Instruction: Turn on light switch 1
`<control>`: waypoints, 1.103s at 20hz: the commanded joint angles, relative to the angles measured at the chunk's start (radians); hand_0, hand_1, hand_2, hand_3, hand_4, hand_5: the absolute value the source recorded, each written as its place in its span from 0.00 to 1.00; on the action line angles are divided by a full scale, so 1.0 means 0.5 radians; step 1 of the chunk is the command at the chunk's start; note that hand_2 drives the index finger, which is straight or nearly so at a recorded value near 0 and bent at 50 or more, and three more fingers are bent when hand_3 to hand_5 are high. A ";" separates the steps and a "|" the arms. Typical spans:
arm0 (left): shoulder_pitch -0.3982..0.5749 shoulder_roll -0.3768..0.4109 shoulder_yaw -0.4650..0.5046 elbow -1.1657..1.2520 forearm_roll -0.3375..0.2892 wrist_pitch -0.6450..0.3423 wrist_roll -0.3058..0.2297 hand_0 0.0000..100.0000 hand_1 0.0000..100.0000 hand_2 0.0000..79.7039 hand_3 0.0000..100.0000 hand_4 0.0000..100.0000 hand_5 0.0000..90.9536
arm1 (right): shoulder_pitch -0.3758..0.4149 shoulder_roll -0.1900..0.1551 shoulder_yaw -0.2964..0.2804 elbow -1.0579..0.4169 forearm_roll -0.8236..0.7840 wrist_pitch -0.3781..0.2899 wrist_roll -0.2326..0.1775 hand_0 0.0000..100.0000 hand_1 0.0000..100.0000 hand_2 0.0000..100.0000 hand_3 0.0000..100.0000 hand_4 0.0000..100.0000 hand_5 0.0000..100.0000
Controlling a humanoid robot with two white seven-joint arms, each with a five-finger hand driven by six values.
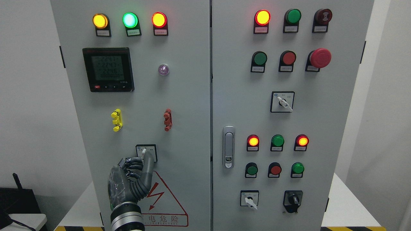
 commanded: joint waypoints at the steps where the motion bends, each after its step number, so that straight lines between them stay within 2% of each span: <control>1: -0.005 0.000 -0.002 0.000 0.000 0.017 -0.003 0.32 0.39 0.55 0.66 0.80 0.90 | 0.000 0.000 0.000 0.000 -0.037 0.001 0.002 0.12 0.39 0.00 0.00 0.00 0.00; 22: -0.038 -0.006 -0.002 0.003 -0.012 0.106 -0.006 0.33 0.38 0.55 0.66 0.80 0.89 | 0.000 0.000 0.000 0.000 -0.034 0.001 0.002 0.12 0.39 0.00 0.00 0.00 0.00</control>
